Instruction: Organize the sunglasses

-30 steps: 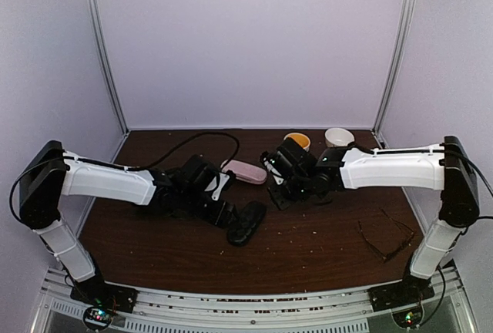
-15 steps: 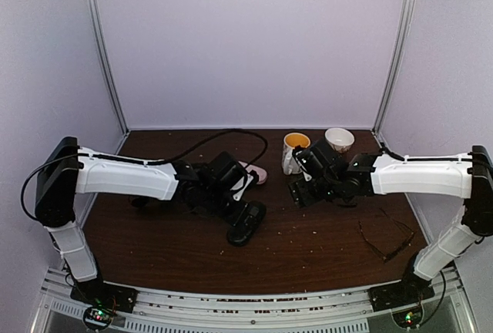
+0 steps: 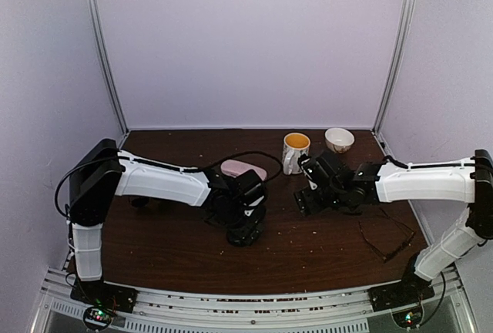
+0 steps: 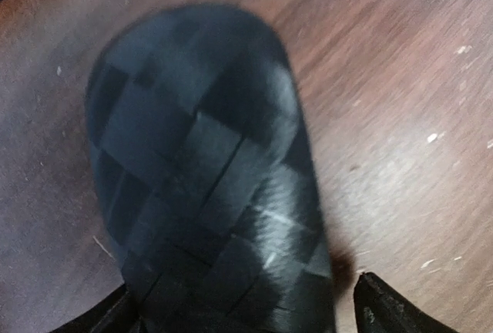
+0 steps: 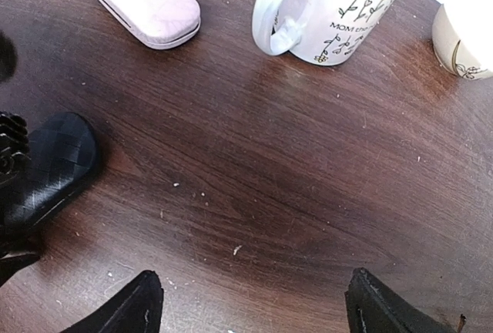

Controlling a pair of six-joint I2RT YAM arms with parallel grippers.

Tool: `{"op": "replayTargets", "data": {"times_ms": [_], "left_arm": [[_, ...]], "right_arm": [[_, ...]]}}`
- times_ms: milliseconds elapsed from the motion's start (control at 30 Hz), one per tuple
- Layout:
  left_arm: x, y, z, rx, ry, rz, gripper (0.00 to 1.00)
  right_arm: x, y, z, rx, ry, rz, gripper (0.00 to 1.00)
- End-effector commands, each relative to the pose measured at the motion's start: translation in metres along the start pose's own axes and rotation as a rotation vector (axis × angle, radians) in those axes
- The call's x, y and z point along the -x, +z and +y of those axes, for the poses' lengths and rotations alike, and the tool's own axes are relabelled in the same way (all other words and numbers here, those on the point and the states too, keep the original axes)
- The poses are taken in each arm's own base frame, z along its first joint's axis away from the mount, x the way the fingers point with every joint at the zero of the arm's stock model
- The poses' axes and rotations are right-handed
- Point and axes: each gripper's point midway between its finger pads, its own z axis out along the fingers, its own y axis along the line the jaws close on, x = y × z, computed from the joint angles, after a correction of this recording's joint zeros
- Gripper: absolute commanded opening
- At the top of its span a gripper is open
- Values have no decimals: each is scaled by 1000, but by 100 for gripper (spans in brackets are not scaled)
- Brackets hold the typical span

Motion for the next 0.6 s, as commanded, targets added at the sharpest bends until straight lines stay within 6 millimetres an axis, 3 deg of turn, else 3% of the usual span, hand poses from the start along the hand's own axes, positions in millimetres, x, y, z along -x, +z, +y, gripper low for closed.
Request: {"op": "replayTargets", "data": {"times_ms": [0,233,400,567], "left_arm": [[2,3,6,47,-19,12,85],[-1,3,15,91,-38,15,60],[-4,-7,36,124,-70,-3,57],[-7,-11,76,163,-137,-2,56]], "right_arm": [[5,-5,-8,-12,14,-36,84],[8,-7,-10,-16,19,-38,83],[14,-13,-13,-26,32,-63,83],[22,-15,-14,-30,41,-81,83]]}}
